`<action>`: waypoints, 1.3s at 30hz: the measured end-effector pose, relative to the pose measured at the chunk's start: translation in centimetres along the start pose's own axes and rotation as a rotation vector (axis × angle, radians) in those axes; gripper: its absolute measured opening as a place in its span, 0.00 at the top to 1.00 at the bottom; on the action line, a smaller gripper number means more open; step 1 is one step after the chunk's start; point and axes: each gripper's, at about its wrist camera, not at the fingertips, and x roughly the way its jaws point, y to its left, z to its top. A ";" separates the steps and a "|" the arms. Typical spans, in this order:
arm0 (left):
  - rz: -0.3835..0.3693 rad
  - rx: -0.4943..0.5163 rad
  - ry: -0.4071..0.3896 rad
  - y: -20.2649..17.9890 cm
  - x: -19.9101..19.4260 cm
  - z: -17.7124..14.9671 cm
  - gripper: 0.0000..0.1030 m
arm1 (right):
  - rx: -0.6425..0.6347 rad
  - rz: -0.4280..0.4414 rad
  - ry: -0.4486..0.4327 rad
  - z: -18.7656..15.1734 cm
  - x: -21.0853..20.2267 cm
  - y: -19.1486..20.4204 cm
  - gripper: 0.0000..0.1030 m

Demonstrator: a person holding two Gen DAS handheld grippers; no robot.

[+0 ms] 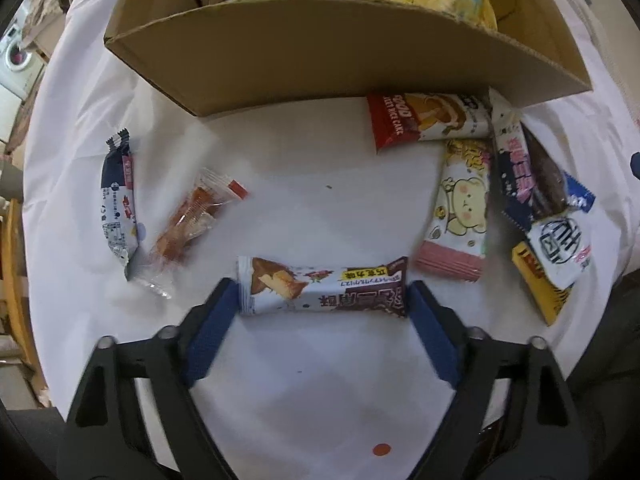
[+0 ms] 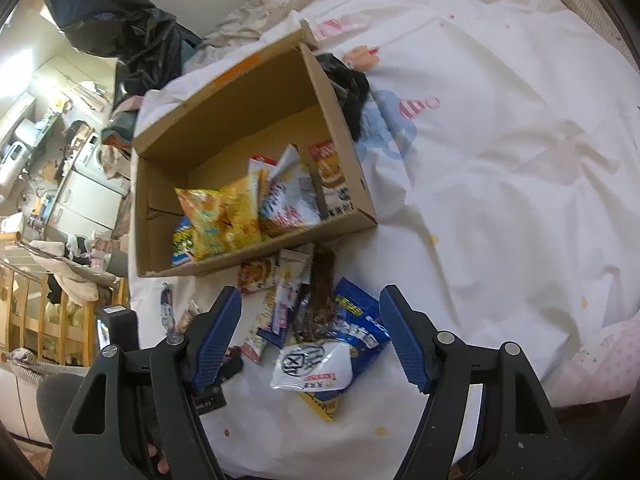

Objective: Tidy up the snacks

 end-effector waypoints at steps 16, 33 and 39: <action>-0.014 -0.079 -0.056 0.9 -4.9 -1.2 0.37 | -0.069 -0.059 0.216 -0.8 5.8 1.7 0.28; -0.087 -0.153 -0.139 2.3 -9.3 -0.8 0.37 | -0.434 -0.342 0.281 -4.0 10.9 6.6 0.27; -0.085 -0.152 -0.153 2.1 -9.6 -1.4 0.37 | -0.312 -0.228 0.257 -2.8 9.0 4.9 0.45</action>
